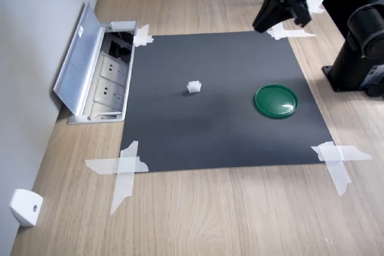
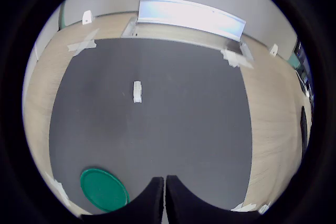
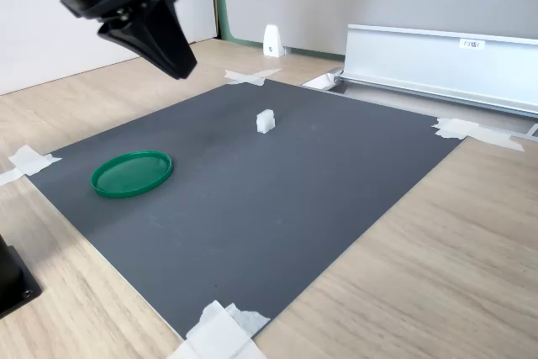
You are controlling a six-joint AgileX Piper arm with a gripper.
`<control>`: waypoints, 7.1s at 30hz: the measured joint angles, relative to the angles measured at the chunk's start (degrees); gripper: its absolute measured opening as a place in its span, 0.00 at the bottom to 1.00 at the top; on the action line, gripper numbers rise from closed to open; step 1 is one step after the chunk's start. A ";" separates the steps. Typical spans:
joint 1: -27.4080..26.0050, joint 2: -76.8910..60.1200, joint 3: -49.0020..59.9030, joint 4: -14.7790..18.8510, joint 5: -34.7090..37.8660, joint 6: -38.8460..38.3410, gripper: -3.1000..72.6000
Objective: Grasp a white terminal and put it on the green lid.
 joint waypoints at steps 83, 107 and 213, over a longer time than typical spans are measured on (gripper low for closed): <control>5.94 48.10 -27.63 5.36 3.55 -11.68 0.16; 5.94 14.67 5.80 10.46 3.78 -24.69 0.16; 3.46 -37.99 18.65 2.53 -17.33 0.11 0.03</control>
